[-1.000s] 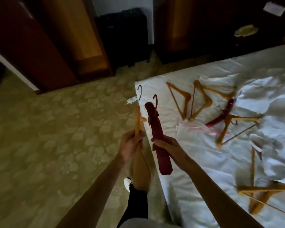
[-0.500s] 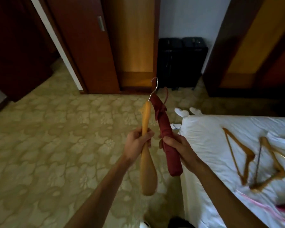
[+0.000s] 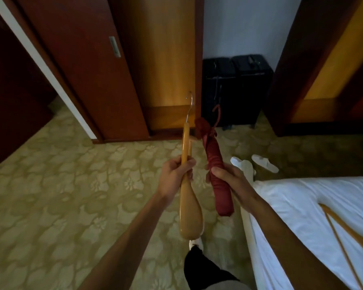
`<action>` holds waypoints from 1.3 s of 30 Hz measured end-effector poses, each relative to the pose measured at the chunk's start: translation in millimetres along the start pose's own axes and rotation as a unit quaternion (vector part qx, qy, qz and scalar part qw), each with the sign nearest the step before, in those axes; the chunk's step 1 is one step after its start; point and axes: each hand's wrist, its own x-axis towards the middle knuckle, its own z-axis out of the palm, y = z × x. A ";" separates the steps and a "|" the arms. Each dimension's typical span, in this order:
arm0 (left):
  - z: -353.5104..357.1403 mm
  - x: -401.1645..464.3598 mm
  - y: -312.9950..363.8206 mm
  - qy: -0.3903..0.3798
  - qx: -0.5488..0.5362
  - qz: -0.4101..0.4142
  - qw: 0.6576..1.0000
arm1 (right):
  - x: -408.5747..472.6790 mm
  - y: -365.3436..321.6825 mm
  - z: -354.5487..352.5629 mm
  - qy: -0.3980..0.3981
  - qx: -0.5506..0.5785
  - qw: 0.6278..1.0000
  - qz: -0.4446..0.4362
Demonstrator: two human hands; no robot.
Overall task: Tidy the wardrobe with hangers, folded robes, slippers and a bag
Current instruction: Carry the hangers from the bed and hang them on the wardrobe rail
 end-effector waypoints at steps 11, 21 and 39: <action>-102.8 239.9 69.6 0.073 -0.042 0.022 0.996 | 281.6 -90.0 38.9 -0.075 -0.039 0.996 -0.011; -228.3 467.9 70.2 0.120 -0.042 0.020 0.992 | 543.9 -108.9 93.6 -0.100 -0.062 0.993 0.008; -329.0 852.3 200.9 0.056 -0.051 0.055 0.996 | 910.8 -248.9 108.4 -0.043 -0.110 0.991 -0.068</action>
